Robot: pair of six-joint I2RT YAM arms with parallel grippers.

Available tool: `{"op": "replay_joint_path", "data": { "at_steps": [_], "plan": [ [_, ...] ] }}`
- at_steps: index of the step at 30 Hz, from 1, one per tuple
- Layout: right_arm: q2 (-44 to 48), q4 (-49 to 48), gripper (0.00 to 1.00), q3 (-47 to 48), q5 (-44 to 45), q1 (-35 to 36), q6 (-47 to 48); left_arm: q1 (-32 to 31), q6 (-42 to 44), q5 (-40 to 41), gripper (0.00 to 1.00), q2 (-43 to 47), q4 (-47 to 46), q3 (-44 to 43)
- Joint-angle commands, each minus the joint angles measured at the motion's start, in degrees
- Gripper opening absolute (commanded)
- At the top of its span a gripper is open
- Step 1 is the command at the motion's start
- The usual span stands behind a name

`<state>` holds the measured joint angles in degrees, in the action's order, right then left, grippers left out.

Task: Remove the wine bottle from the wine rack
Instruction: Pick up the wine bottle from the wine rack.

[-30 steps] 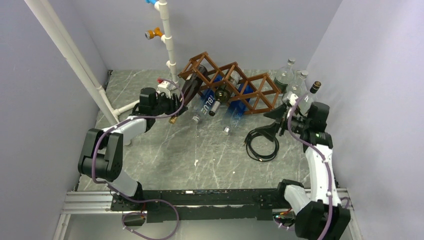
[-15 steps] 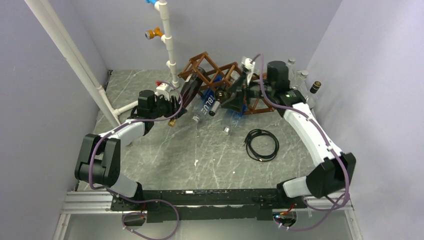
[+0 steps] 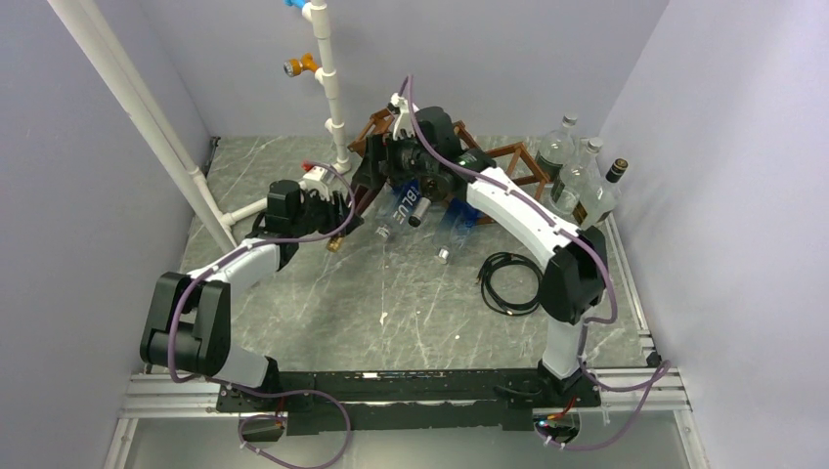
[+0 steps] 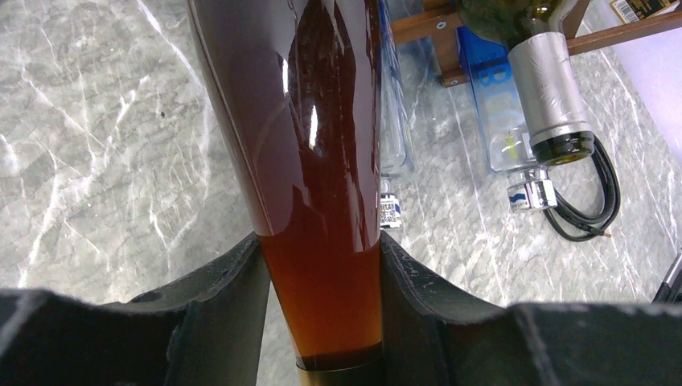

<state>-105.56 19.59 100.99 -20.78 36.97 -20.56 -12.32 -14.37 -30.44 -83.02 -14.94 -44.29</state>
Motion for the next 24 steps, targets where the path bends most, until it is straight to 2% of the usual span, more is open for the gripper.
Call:
{"op": "replay_joint_path", "data": {
  "at_steps": [1, 9, 24],
  "plan": [
    [-3.0, 1.1, 0.96, 4.2, 13.0, 0.5, -14.6, -1.1, 1.3, -5.9, 0.0, 6.3, -12.2, -1.4],
    [-8.2, 4.3, 1.0, 7.8, 23.5, 1.9, -24.6, -1.1, 0.6, -5.7, 0.0, 8.0, -12.8, -0.3],
    [-14.4, 7.3, 0.96, 12.5, 29.8, 4.3, -30.4, -1.3, -0.4, -5.9, 0.0, 9.1, -13.2, 0.0]
  ]
}}
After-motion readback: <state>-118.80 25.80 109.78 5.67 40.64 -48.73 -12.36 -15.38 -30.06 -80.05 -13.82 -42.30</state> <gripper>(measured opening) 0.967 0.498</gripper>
